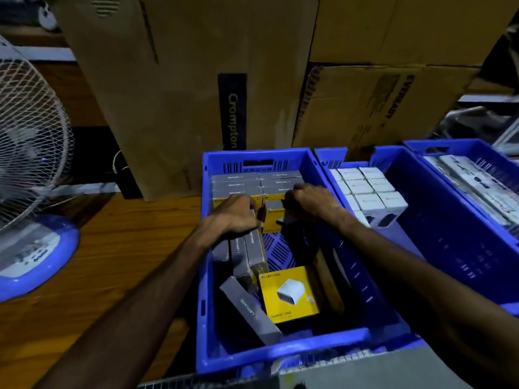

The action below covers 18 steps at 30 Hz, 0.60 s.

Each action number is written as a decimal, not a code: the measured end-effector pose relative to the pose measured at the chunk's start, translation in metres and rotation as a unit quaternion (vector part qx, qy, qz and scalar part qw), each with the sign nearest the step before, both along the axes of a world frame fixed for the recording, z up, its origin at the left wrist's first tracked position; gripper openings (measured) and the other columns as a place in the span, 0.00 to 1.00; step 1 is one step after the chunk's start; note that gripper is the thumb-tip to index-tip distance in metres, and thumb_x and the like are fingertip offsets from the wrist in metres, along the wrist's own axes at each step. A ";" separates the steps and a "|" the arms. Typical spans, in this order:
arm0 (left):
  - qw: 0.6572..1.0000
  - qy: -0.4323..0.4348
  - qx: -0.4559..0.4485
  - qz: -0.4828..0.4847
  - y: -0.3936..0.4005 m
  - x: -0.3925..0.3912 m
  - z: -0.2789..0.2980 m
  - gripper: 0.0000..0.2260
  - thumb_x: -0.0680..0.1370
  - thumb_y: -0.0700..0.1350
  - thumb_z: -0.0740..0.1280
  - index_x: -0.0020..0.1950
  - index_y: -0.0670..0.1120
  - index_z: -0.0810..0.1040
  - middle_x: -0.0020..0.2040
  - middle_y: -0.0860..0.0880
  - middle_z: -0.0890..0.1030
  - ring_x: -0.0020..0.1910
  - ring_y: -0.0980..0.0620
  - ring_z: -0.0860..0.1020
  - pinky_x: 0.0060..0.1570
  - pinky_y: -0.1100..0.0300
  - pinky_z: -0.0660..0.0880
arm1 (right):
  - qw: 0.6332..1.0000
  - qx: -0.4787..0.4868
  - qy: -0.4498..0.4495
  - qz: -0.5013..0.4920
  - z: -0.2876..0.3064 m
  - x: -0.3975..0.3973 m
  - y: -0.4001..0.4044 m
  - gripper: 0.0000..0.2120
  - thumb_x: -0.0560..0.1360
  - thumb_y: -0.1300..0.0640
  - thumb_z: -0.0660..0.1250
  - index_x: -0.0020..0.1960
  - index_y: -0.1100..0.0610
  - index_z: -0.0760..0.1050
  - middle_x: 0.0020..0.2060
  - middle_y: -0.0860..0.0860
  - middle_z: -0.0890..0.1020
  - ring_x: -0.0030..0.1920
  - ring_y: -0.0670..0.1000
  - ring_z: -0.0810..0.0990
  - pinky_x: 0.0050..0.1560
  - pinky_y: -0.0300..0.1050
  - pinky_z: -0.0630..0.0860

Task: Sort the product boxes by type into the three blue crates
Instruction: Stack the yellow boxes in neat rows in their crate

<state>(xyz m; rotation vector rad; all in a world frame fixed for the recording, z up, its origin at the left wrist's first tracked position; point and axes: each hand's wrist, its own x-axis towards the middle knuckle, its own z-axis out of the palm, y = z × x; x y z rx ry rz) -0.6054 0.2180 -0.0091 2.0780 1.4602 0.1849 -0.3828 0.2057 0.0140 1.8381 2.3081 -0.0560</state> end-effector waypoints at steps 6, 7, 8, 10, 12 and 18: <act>0.999 -0.012 0.027 0.014 -0.001 0.001 -0.008 0.18 0.77 0.52 0.75 0.64 0.48 0.81 0.68 0.46 0.80 0.64 0.46 0.79 0.63 0.48 0.77 | 0.999 -0.011 -0.027 0.017 0.000 -0.005 0.018 0.18 0.81 0.45 0.65 0.65 0.54 0.77 0.63 0.56 0.77 0.65 0.60 0.78 0.61 0.61 0.77; 0.999 -0.014 0.029 0.015 0.000 0.001 -0.009 0.15 0.78 0.52 0.74 0.63 0.48 0.82 0.67 0.46 0.81 0.63 0.46 0.79 0.62 0.48 0.78 | 0.999 0.000 -0.026 0.023 0.000 -0.004 0.021 0.18 0.81 0.44 0.63 0.65 0.54 0.78 0.63 0.55 0.77 0.64 0.60 0.79 0.60 0.61 0.77; 0.999 -0.014 0.030 0.016 0.001 0.001 -0.009 0.14 0.79 0.51 0.74 0.61 0.48 0.83 0.66 0.46 0.82 0.62 0.46 0.80 0.61 0.48 0.78 | 0.999 0.016 -0.024 0.026 0.001 -0.003 0.024 0.18 0.82 0.43 0.62 0.64 0.53 0.78 0.62 0.55 0.78 0.63 0.60 0.80 0.59 0.60 0.78; 0.999 -0.014 0.028 0.019 0.004 0.001 -0.012 0.13 0.79 0.51 0.73 0.61 0.47 0.83 0.66 0.46 0.82 0.61 0.45 0.80 0.61 0.48 0.78 | 0.998 0.040 -0.025 0.034 0.002 -0.001 0.031 0.19 0.83 0.42 0.59 0.62 0.53 0.79 0.61 0.55 0.79 0.60 0.61 0.82 0.56 0.58 0.78; 1.000 -0.014 0.019 0.020 0.005 0.000 -0.013 0.15 0.79 0.52 0.73 0.62 0.46 0.83 0.66 0.46 0.82 0.62 0.46 0.80 0.61 0.47 0.79 | 0.998 0.042 -0.036 0.041 0.000 0.001 0.036 0.20 0.83 0.40 0.58 0.61 0.53 0.78 0.60 0.55 0.79 0.58 0.60 0.83 0.55 0.58 0.79; 1.000 -0.010 0.005 0.025 0.010 0.000 -0.017 0.19 0.77 0.53 0.76 0.65 0.46 0.82 0.67 0.46 0.81 0.64 0.46 0.80 0.62 0.48 0.78 | 0.997 0.054 -0.019 0.049 -0.020 0.007 0.039 0.17 0.82 0.45 0.63 0.64 0.55 0.71 0.59 0.55 0.76 0.57 0.61 0.82 0.49 0.58 0.77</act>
